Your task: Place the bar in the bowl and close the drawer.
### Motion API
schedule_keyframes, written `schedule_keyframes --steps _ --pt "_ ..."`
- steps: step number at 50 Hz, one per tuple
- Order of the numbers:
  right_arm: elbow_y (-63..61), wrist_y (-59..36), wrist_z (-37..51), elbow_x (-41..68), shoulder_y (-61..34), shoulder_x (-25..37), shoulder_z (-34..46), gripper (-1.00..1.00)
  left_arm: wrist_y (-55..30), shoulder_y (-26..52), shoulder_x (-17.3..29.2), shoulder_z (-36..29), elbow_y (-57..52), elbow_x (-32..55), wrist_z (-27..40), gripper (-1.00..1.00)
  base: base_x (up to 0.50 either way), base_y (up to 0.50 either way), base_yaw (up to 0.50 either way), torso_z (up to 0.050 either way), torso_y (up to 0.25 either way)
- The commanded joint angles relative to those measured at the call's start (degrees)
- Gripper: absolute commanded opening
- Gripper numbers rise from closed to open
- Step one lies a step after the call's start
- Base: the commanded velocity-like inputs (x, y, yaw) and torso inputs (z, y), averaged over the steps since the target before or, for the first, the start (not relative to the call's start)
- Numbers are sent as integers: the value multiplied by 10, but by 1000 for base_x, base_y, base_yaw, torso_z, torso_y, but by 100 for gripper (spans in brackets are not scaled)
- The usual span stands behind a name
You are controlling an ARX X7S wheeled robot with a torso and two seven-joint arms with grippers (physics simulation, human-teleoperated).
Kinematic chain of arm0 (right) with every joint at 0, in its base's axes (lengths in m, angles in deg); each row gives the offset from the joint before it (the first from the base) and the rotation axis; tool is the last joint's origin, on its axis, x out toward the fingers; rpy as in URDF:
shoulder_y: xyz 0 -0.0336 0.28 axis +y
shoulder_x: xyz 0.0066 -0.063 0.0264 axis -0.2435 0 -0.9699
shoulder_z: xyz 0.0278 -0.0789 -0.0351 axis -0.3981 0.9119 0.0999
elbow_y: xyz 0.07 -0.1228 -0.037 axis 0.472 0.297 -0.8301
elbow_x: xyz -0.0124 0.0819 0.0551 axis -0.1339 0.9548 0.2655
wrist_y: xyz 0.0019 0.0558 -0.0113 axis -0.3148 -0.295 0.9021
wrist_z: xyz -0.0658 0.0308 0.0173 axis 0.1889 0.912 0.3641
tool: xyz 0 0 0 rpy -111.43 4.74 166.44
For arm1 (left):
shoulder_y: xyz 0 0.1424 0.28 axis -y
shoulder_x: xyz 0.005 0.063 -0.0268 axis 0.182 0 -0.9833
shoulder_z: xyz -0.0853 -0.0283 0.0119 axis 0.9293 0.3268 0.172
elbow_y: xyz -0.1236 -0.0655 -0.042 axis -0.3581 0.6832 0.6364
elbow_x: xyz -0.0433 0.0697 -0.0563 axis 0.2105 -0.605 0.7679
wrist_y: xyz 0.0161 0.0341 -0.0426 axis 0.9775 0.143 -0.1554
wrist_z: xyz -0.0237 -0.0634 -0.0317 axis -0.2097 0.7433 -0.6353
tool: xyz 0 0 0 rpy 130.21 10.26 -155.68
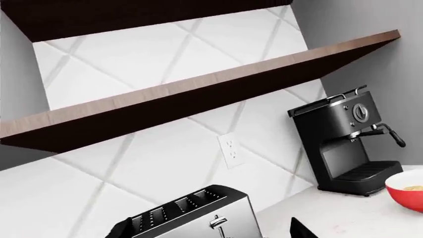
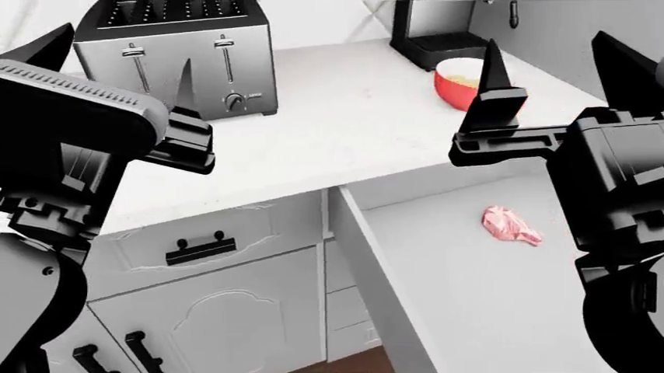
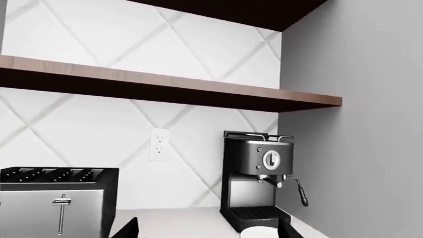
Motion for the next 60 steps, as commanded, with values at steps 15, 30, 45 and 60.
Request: schedule_keyframes --steps 15,30,45,60 --pt "-3 3 2 -8 13 6 -1 100 14 -14 6 -4 4 -6 7 100 0 0 -500 0 0" --pt "-3 10 5 -20 27 9 1 100 16 -20 8 -3 5 -5 11 100 0 0 -500 0 0" --pt "-1 15 6 -30 39 10 3 100 10 -16 11 0 2 0 14 100 0 0 -500 0 0" --pt "-10 15 12 -36 47 19 4 100 11 -21 14 0 0 1 18 100 0 0 -500 0 0"
